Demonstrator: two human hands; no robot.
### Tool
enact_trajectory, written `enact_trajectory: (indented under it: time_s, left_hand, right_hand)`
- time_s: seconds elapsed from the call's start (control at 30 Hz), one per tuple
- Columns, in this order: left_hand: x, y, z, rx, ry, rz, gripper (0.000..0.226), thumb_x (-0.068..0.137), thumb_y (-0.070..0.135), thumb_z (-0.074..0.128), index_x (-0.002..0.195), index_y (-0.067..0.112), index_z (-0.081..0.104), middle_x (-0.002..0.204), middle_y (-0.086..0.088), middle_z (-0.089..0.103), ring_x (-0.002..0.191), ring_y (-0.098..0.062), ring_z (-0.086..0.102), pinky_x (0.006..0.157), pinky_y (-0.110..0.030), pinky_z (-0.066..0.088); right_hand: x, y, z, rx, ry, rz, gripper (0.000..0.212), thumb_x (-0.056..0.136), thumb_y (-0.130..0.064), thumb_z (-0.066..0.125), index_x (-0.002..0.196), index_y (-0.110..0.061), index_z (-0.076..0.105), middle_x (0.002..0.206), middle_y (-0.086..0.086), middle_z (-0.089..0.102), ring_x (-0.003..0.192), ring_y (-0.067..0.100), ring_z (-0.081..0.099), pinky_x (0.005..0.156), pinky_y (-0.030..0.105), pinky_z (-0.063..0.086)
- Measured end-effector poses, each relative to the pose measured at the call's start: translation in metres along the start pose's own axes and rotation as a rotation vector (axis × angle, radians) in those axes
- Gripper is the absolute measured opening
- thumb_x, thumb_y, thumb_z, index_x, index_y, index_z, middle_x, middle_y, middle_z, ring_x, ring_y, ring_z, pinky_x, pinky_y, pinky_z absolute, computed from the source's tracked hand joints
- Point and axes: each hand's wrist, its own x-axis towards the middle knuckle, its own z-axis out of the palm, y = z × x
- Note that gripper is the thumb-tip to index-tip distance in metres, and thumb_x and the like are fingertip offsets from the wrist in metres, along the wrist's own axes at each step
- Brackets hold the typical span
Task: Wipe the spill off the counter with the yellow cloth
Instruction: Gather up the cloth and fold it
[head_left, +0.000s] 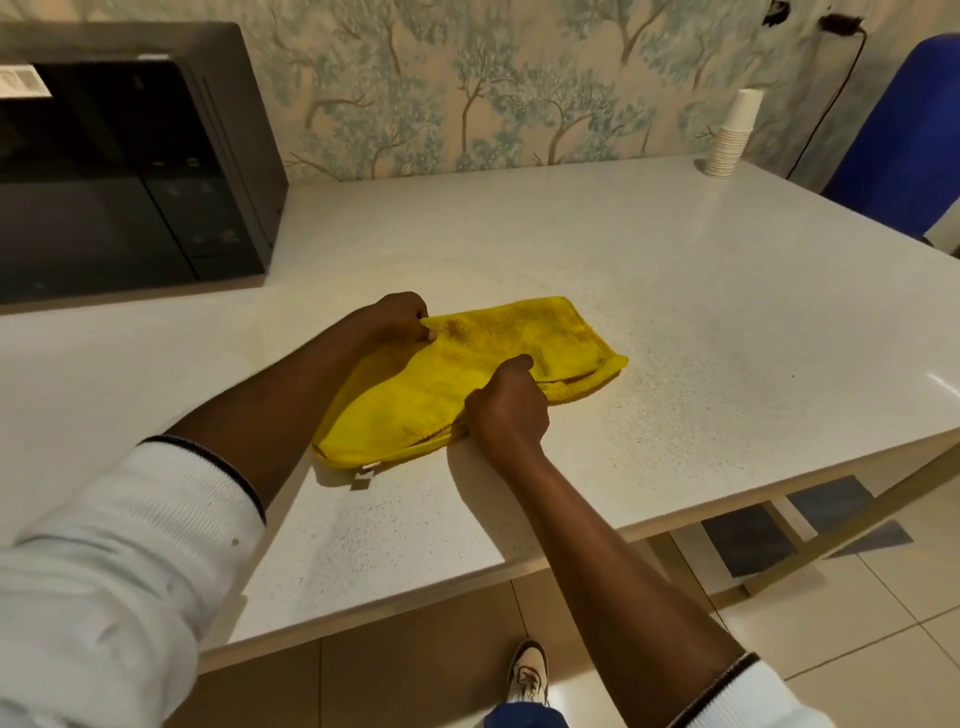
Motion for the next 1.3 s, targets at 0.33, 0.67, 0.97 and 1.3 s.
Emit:
enact_trajectory:
  time_s: [0.33,0.67,0.97,1.3]
  left_hand:
    - [-0.029,-0.012,-0.034,-0.839,0.179,-0.009,0.010,0.088,0.023,0.062,0.088,0.013,0.062,0.085,-0.004,0.058,0.080,-0.019,0.052,0.065,-0.028,0.042]
    - [-0.066,0.006,-0.084,-1.316,0.375,0.218,0.011,0.082,0.007,0.065,0.084,0.017,0.067,0.080,0.003,0.071,0.079,-0.012,0.064,0.066,-0.024,0.052]
    - [-0.082,0.015,-0.091,-1.458,0.582,0.248,0.017,0.080,0.016,0.071,0.094,0.020,0.064,0.095,0.000,0.068,0.086,-0.017,0.064,0.067,-0.029,0.058]
    - [-0.086,0.015,-0.094,-1.232,0.463,0.358,0.059,0.071,-0.004,0.073,0.110,0.036,0.057,0.118,-0.007,0.059,0.111,-0.029,0.056,0.084,-0.041,0.054]
  right_hand:
    - [0.017,-0.013,-0.033,0.649,0.067,-0.029,0.060,0.074,-0.009,0.068,0.127,-0.010,0.042,0.106,0.004,0.055,0.090,0.018,0.055,0.079,0.036,0.047]
    - [0.033,-0.063,-0.090,0.491,0.107,-0.285,0.058,0.074,-0.001,0.067,0.129,-0.010,0.051,0.125,0.013,0.060,0.115,0.029,0.055,0.097,0.040,0.047]
    - [0.048,-0.092,-0.110,0.044,0.443,-0.546,0.021,0.094,-0.015,0.043,0.104,-0.005,0.058,0.107,0.023,0.049,0.101,0.036,0.044,0.074,0.037,0.031]
    - [0.074,-0.076,-0.107,0.507,0.157,-0.575,0.027,0.098,-0.031,0.047,0.103,-0.004,0.052,0.092,0.004,0.058,0.083,0.019,0.055,0.067,0.031,0.039]
